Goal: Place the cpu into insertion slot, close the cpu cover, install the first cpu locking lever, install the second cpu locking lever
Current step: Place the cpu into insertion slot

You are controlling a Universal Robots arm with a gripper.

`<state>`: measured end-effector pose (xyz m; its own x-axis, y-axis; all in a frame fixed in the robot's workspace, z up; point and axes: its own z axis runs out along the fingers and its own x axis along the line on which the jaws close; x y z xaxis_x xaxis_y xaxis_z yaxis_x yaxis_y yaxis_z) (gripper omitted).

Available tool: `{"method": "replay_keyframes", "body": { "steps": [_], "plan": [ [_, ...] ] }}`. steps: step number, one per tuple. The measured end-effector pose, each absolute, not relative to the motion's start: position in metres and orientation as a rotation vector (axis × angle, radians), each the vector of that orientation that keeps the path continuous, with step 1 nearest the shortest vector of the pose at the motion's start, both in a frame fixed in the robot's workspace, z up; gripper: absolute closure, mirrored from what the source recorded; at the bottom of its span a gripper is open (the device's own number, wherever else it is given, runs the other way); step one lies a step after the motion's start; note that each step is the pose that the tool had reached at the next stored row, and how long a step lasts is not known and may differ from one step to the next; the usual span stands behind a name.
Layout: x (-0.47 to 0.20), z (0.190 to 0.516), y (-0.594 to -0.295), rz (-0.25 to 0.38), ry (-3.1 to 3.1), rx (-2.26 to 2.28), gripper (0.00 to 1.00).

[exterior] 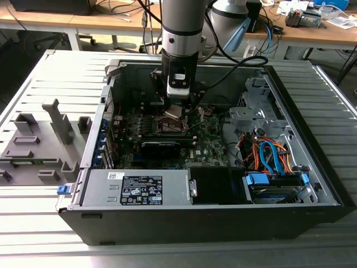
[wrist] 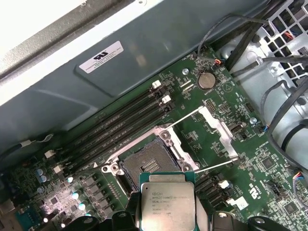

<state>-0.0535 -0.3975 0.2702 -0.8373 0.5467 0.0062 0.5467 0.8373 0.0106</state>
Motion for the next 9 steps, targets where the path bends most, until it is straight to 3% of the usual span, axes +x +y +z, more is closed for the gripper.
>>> {"method": "replay_keyframes", "body": {
  "steps": [9],
  "plan": [
    [-0.0535, 0.27, -0.3975, -0.018, -2.999, -0.927, 0.46]
  ]
}}
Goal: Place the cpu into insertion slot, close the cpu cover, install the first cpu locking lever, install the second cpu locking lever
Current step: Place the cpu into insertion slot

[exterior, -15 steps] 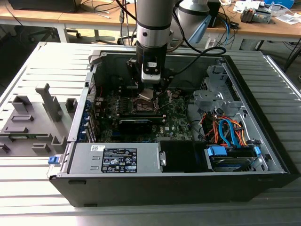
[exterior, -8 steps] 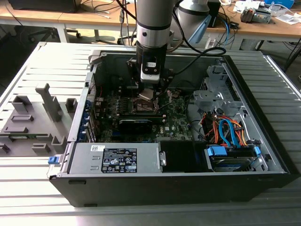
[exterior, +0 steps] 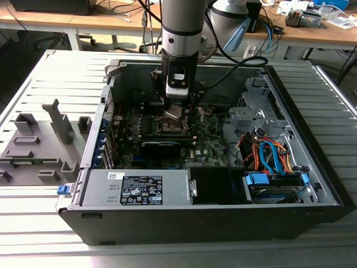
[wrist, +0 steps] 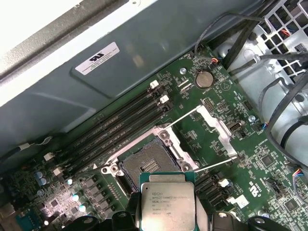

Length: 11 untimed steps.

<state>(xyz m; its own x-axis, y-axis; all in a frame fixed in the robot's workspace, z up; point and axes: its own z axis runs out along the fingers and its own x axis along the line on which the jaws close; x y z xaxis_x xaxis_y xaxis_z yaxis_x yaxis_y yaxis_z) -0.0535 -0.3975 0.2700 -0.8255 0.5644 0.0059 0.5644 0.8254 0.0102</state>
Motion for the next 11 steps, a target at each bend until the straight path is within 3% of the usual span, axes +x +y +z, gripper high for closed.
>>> {"method": "replay_keyframes", "body": {
  "steps": [11],
  "plan": [
    [-0.0535, 0.2697, -0.3975, -0.017, -2.983, -0.979, 0.46]
  ]
}}
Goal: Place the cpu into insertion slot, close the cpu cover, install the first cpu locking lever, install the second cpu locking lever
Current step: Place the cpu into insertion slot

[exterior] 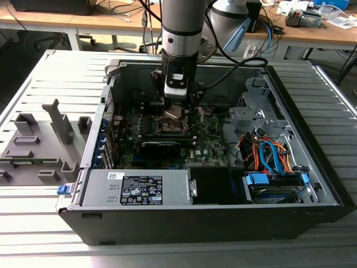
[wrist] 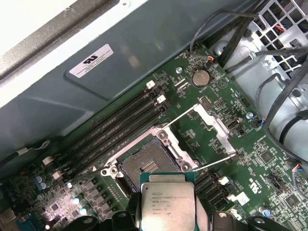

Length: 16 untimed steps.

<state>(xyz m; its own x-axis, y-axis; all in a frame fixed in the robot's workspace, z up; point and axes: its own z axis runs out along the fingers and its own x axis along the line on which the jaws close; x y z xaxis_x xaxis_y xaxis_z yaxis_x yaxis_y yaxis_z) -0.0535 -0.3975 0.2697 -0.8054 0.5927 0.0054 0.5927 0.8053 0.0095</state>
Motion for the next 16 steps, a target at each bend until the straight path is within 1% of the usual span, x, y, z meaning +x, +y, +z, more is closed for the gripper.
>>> {"method": "replay_keyframes", "body": {
  "steps": [16],
  "plan": [
    [-0.0535, 0.2693, -0.3975, -0.015, -2.954, -1.063, 0.46]
  ]
}}
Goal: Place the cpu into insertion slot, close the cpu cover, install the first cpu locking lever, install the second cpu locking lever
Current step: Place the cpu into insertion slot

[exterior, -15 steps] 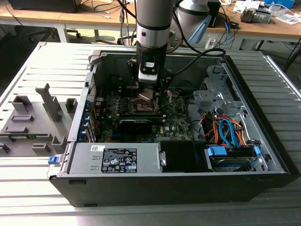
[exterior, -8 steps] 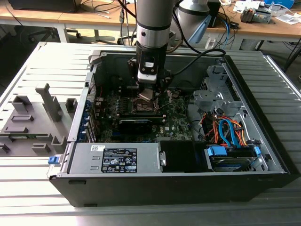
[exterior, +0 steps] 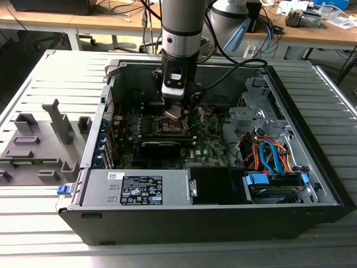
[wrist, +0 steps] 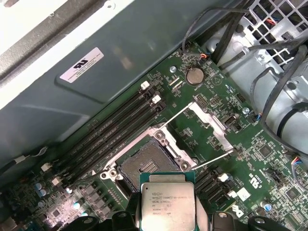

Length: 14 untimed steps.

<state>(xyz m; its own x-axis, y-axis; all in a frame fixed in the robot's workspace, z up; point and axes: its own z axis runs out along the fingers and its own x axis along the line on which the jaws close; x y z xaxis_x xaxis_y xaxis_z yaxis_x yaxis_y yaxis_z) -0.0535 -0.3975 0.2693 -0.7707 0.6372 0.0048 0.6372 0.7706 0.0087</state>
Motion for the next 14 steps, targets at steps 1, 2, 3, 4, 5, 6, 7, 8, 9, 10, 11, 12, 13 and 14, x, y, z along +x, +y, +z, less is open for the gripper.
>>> {"method": "replay_keyframes", "body": {
  "steps": [1, 2, 3, 4, 5, 6, 7, 8, 9, 10, 11, 12, 13, 14],
  "plan": [
    [-0.0535, 0.2692, -0.3975, -0.015, -2.952, -1.07, 0.46],
    [-0.0535, 0.2692, -0.3975, -0.015, -2.949, -1.078, 0.46],
    [-0.0535, 0.2692, -0.3975, -0.015, -2.946, -1.086, 0.46],
    [-0.0535, 0.2692, -0.3975, -0.015, -2.944, -1.092, 0.46],
    [-0.0535, 0.2691, -0.3975, -0.015, -2.942, -1.099, 0.46],
    [-0.0535, 0.2691, -0.3975, -0.015, -2.94, -1.105, 0.46],
    [-0.0535, 0.269, -0.3975, -0.015, -2.937, -1.111, 0.46],
    [-0.0535, 0.269, -0.3975, -0.014, -2.935, -1.116, 0.46],
    [-0.0535, 0.269, -0.3975, -0.014, -2.933, -1.121, 0.46],
    [-0.0535, 0.269, -0.3975, -0.014, -2.931, -1.127, 0.46],
    [-0.0535, 0.269, -0.3975, -0.014, -2.93, -1.13, 0.46],
    [-0.0535, 0.2689, -0.3975, -0.014, -2.928, -1.134, 0.46],
    [-0.0535, 0.2689, -0.3975, -0.014, -2.926, -1.141, 0.46],
    [-0.0535, 0.2689, -0.3975, -0.014, -2.924, -1.146, 0.46]
  ]
}}
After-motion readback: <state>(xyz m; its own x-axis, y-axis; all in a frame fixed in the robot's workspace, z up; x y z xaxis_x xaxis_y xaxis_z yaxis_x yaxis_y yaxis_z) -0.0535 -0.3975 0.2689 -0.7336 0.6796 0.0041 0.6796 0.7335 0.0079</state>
